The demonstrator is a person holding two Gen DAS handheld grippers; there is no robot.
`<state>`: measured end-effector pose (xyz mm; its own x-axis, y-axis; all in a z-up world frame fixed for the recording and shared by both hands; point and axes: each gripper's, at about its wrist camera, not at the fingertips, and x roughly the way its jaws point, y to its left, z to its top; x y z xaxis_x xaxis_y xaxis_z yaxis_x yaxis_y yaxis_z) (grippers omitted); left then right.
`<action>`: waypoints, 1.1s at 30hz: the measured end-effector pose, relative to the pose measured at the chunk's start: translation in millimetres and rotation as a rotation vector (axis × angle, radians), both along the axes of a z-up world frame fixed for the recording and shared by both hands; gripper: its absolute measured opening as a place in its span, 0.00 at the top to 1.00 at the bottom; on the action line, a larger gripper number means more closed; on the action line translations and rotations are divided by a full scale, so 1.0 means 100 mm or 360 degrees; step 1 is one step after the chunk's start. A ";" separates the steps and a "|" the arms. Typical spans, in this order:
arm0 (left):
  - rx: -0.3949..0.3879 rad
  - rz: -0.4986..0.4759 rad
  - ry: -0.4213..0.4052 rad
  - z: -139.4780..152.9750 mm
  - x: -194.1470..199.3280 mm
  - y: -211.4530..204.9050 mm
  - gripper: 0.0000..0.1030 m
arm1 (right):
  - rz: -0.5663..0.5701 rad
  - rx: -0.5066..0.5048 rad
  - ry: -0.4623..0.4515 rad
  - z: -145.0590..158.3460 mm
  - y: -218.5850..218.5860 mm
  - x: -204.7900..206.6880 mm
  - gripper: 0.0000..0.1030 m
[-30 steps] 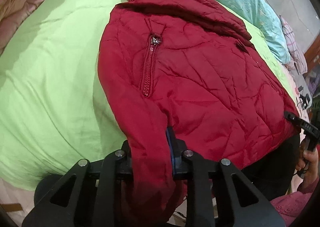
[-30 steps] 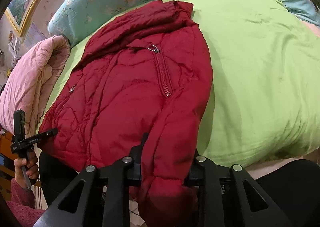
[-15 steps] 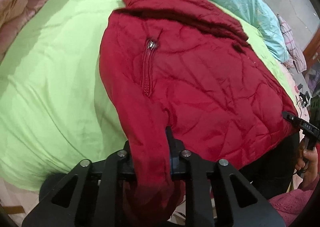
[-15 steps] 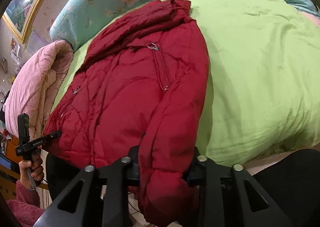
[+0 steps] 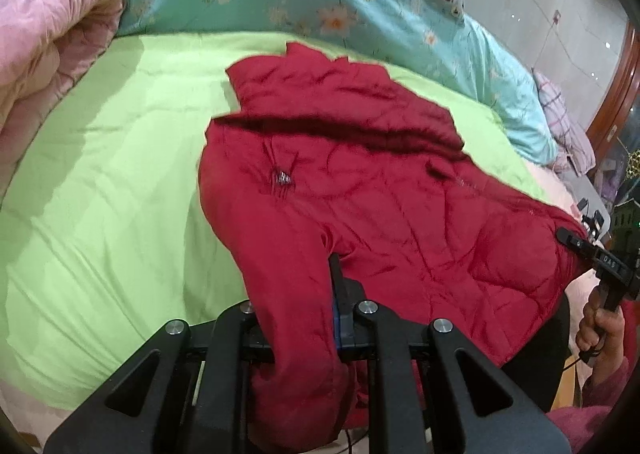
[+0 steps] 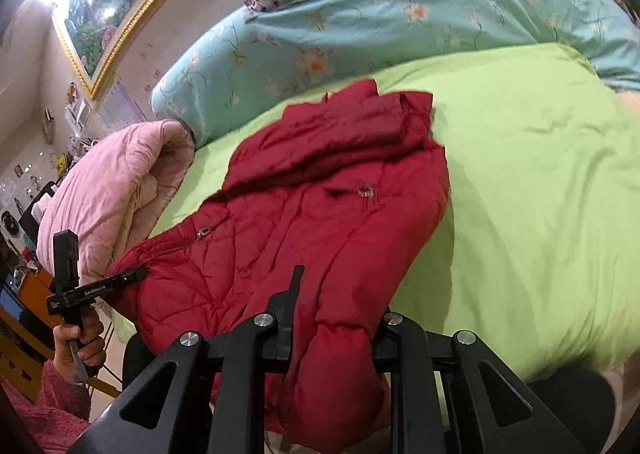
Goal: Fold large clothes
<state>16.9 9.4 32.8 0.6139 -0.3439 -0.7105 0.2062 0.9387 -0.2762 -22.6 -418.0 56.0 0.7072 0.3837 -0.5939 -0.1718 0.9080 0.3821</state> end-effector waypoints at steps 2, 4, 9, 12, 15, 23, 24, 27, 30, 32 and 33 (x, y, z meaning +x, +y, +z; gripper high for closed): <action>-0.0018 0.0008 -0.0026 0.05 0.03 -0.01 0.87 | -0.0001 0.0013 -0.0018 0.03 -0.01 0.02 0.81; -0.0035 0.0017 -0.0044 0.08 0.06 0.00 0.87 | -0.0006 0.0019 -0.0034 0.05 -0.02 0.04 0.81; -0.0071 0.0039 -0.0082 0.19 0.14 0.01 0.88 | -0.0014 0.0055 -0.0082 0.15 -0.03 0.10 0.81; -0.0089 0.0053 -0.0112 0.27 0.18 0.03 0.87 | -0.0014 0.0060 -0.0128 0.24 -0.05 0.15 0.81; -0.0109 0.0057 -0.0136 0.34 0.26 0.04 0.87 | -0.0017 0.0073 -0.0163 0.32 -0.07 0.24 0.81; -0.0117 0.0072 -0.0203 0.49 0.46 0.01 0.87 | -0.0029 0.0039 -0.0247 0.48 -0.06 0.53 0.81; -0.0120 0.0074 -0.0210 0.51 0.49 0.00 0.87 | -0.0031 0.0035 -0.0255 0.50 -0.06 0.57 0.81; -0.0127 0.0080 -0.0226 0.56 0.58 0.00 0.87 | -0.0033 0.0035 -0.0267 0.54 -0.08 0.66 0.81; -0.0146 0.0078 -0.0232 0.62 0.69 -0.01 0.87 | -0.0032 0.0033 -0.0277 0.59 -0.09 0.78 0.81; -0.0176 0.0074 -0.0235 0.66 0.78 0.00 0.87 | -0.0024 0.0040 -0.0280 0.62 -0.11 0.87 0.81; -0.0184 0.0075 -0.0241 0.68 0.83 0.00 0.87 | -0.0017 0.0047 -0.0278 0.63 -0.12 0.92 0.81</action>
<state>100.3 9.4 100.6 0.7283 -0.3861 -0.5661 0.2100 0.9122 -0.3519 69.6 -430.0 118.9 0.8028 0.3907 -0.4505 -0.2279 0.8991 0.3737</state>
